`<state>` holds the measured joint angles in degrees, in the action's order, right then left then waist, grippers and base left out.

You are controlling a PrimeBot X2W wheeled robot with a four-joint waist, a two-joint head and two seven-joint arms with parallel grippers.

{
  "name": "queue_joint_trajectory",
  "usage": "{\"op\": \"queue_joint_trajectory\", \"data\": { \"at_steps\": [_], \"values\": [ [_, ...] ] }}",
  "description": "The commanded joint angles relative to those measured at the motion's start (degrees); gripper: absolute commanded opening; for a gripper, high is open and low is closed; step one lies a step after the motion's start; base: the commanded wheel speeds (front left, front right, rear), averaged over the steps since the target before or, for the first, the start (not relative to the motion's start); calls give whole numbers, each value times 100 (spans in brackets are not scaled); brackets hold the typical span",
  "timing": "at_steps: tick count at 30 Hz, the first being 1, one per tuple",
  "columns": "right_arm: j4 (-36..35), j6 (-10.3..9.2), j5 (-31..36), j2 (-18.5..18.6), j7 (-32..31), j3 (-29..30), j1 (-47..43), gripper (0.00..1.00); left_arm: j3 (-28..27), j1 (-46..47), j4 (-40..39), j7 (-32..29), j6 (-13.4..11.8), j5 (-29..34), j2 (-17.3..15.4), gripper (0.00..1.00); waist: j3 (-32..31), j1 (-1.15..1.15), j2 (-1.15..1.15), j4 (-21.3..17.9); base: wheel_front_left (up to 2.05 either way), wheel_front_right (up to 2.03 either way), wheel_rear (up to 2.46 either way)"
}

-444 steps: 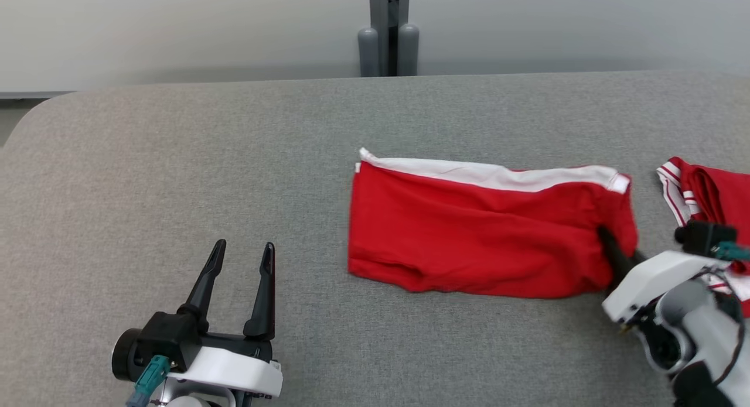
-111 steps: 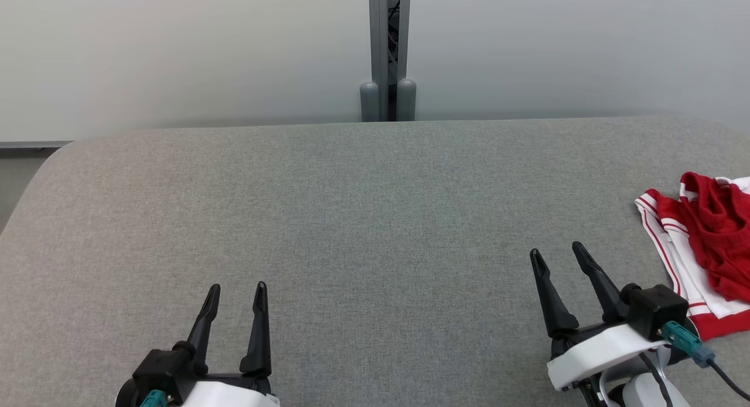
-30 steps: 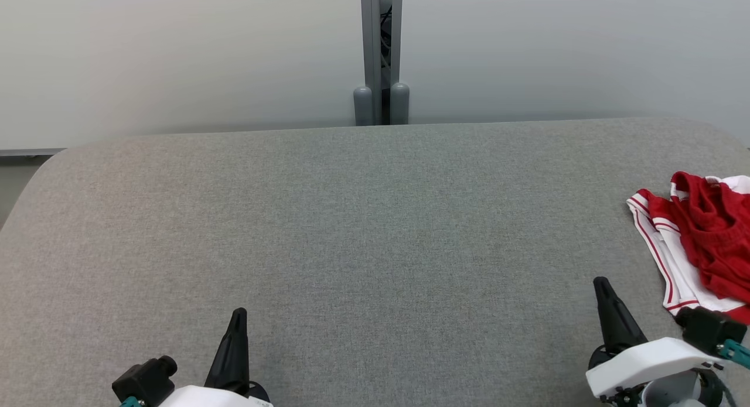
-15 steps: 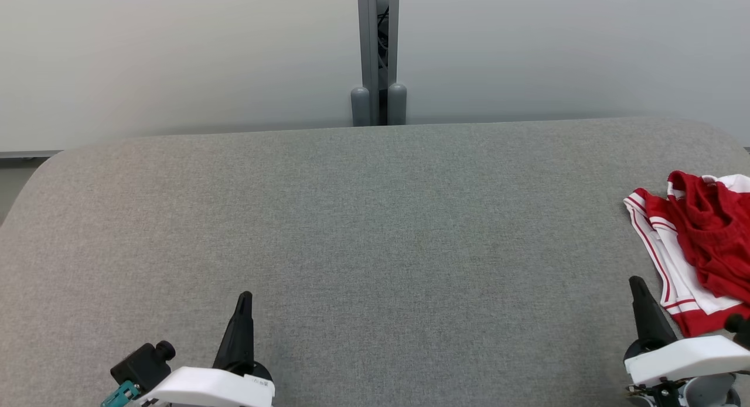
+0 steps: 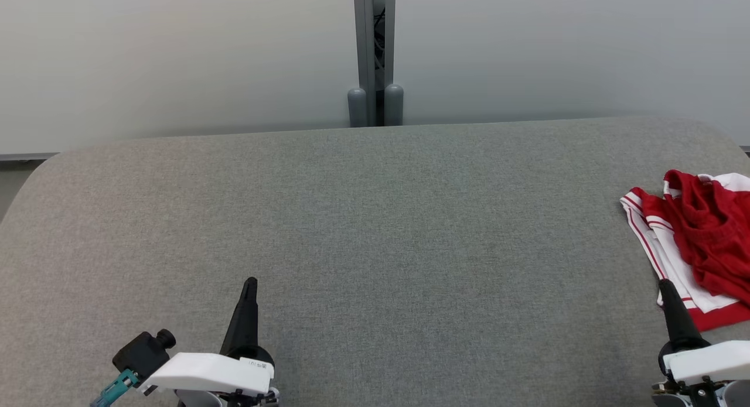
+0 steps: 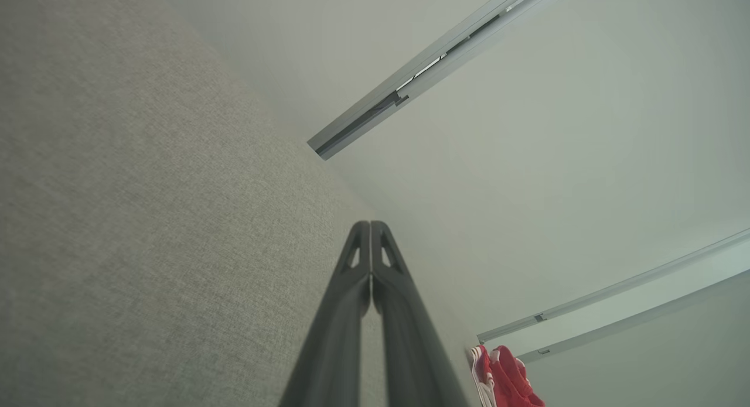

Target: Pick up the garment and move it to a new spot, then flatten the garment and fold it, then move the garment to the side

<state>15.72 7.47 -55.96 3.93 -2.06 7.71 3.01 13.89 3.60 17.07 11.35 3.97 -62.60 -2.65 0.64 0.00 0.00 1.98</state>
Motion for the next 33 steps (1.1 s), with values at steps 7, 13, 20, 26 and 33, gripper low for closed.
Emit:
{"op": "queue_joint_trajectory", "data": {
  "at_steps": [7, 13, 20, 26, 33],
  "values": [
    [-180, 3, -581, 46, -248, 329, -33, 0, 63, 301, -25, -49, 76, -518, -17, 0, -4, 0, 0, -19, 0, 0, 0],
    [-234, 3, -942, 44, -411, 524, -60, 0, 110, 384, 6, -80, 112, -843, -18, 0, -7, 0, 0, -35, 0, 0, 0],
    [-312, 3, -1336, 40, -592, 741, -112, 0, 158, 475, 39, -111, 145, -1199, -20, 0, -11, 0, 0, -53, 0, 0, 0],
    [-372, 4, -1654, 36, -744, 916, -160, 0, 202, 532, 66, -140, 168, -1498, -22, 0, -14, 0, 0, -68, 0, 0, 0],
    [-424, 5, -2000, 30, -903, 1110, -188, 0, 248, 624, 88, -169, 208, -1813, -24, 0, -18, 0, 0, -86, 0, 0, 0]
  ]
}}
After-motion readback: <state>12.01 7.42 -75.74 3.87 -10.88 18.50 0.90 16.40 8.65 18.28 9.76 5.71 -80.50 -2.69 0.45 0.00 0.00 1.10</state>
